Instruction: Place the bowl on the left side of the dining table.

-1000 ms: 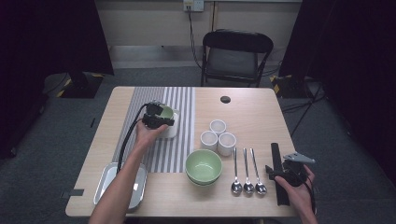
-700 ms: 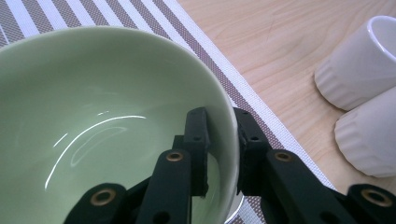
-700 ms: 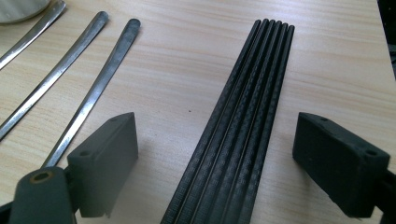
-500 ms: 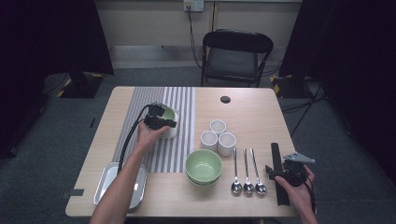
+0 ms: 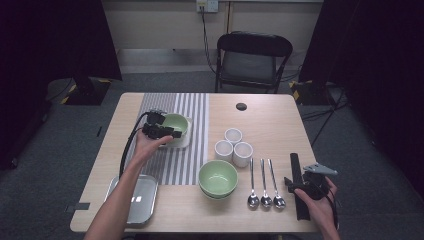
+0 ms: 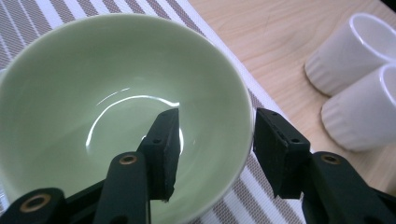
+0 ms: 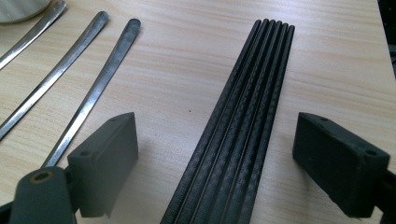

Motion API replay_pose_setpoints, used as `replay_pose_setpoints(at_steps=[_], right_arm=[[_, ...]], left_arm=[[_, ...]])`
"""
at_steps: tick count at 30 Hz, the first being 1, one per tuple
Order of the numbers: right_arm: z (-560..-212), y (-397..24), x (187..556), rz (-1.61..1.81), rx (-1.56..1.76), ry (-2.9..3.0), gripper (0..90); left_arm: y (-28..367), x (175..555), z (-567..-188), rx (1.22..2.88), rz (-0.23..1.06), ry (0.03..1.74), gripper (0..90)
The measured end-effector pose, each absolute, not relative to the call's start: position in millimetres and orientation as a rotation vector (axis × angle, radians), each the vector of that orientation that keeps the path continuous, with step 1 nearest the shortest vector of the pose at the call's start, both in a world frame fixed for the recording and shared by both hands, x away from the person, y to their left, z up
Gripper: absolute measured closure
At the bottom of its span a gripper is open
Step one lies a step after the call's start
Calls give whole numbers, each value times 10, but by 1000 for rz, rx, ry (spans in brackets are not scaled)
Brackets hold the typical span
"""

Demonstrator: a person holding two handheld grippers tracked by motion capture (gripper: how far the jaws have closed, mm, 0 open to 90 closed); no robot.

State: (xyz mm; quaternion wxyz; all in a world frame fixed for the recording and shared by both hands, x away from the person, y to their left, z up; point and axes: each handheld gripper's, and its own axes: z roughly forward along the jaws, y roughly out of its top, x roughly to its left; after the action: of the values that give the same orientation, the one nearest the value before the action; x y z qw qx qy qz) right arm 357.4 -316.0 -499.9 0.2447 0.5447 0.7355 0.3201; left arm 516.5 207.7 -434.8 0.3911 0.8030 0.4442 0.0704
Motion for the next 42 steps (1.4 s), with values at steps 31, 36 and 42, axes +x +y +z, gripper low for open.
replay_pose_setpoints(at_steps=[31,36,42], right_arm=[[-4999,-3162,3577,874,1485,2010,134],[-4999,-3163,3578,875,1484,2011,135],[-4998,-3163,3578,874,1485,2011,135]], left_arm=[[2185,5230,-4345,1991,117,1107,541],[2356,5199,-4306,1957,150,1154,415],[2503,5145,-4260,1938,196,1171,325]])
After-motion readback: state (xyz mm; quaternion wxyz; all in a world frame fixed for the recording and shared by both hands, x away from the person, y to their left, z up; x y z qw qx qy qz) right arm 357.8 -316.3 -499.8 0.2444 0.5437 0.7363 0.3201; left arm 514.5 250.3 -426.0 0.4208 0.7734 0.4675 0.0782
